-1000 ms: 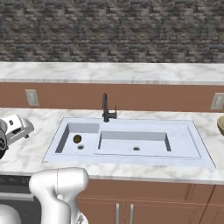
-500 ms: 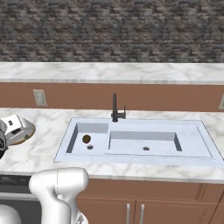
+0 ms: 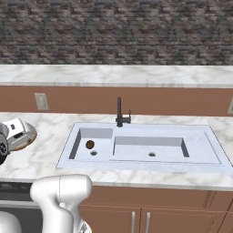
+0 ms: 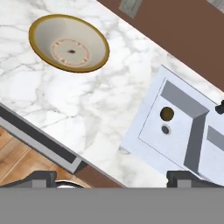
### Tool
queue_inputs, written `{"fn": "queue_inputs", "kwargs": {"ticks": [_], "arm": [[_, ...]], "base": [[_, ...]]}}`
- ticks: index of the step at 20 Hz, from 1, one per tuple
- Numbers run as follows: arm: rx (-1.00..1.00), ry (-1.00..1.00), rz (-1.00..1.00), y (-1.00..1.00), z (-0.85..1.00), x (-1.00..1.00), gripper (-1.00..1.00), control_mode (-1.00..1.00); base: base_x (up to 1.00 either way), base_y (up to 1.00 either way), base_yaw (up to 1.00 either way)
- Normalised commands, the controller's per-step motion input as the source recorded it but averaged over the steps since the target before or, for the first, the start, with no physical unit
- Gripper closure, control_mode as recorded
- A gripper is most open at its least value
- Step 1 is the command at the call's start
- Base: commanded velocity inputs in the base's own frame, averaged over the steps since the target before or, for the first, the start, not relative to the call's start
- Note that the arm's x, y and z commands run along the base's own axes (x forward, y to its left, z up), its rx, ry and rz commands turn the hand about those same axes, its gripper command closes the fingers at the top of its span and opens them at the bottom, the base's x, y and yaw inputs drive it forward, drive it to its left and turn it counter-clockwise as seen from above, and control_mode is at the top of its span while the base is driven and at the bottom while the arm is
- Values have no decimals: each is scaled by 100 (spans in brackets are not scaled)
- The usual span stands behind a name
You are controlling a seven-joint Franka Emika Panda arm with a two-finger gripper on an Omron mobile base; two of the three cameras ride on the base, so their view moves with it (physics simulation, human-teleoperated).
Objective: Pick the peachs from the cabinet and place them in one bowl. Pick the kiwi from the sink and place it in the other bowl.
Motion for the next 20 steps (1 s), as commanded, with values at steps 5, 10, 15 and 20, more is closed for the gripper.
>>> {"fn": "queue_inputs", "kwargs": {"ticks": [5,10,15,20], "arm": [[0,0,-22,-1,0,65,-100,-100],[0,6,-27,-23,0,64,-100,-100],[0,12,-19,-43,-1,71,-100,-100],[0,7,-9,-46,-17,74,-100,-100]], "base": [[0,0,0],[0,0,0],[0,0,0],[0,0,0]]}}
